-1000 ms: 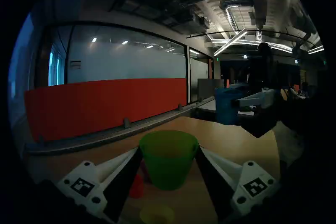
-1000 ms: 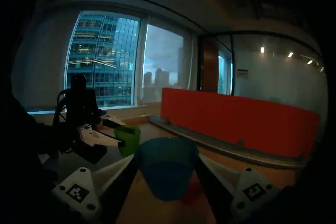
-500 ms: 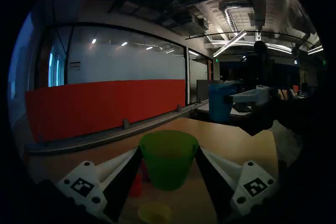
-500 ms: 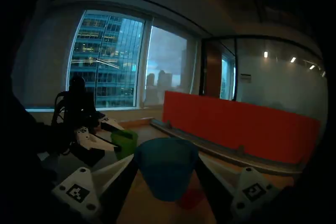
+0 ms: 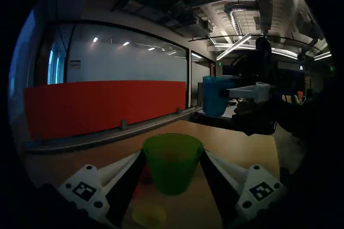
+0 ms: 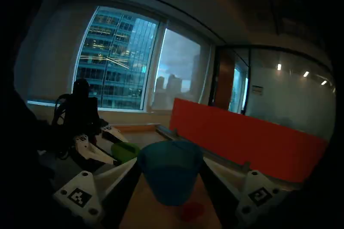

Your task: Pour water

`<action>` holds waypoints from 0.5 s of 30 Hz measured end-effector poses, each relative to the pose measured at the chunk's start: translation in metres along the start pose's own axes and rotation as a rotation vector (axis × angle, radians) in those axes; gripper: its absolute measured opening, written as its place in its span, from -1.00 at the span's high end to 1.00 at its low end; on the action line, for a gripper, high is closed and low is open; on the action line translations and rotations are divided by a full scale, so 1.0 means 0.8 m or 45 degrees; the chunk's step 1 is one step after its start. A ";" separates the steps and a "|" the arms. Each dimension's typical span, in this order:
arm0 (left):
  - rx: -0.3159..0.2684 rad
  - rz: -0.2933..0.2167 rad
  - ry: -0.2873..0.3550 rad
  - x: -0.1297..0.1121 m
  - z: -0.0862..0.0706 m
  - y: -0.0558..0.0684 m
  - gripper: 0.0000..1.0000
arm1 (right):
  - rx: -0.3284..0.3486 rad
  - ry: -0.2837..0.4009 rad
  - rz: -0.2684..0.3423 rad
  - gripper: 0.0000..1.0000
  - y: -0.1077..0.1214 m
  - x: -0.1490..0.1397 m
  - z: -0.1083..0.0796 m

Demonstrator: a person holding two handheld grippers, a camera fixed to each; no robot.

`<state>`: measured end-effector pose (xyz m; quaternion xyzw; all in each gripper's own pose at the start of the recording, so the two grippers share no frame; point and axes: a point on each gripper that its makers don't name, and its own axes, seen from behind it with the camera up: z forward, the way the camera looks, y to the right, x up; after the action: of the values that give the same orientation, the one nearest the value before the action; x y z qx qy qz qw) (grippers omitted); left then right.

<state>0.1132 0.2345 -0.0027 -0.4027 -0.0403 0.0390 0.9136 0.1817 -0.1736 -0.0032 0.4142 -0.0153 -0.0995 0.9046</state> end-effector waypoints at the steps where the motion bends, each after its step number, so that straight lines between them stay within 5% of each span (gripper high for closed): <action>1: -0.008 -0.005 0.003 0.001 0.000 0.003 -0.74 | 0.003 0.000 -0.011 -0.81 -0.001 0.001 0.001; 15: -0.042 -0.032 -0.005 -0.010 0.000 0.021 -0.74 | 0.031 0.001 -0.172 -0.81 -0.003 0.020 0.019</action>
<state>0.1046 0.2452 -0.0156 -0.4171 -0.0478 0.0277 0.9072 0.1956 -0.1895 0.0038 0.4252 0.0119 -0.1600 0.8908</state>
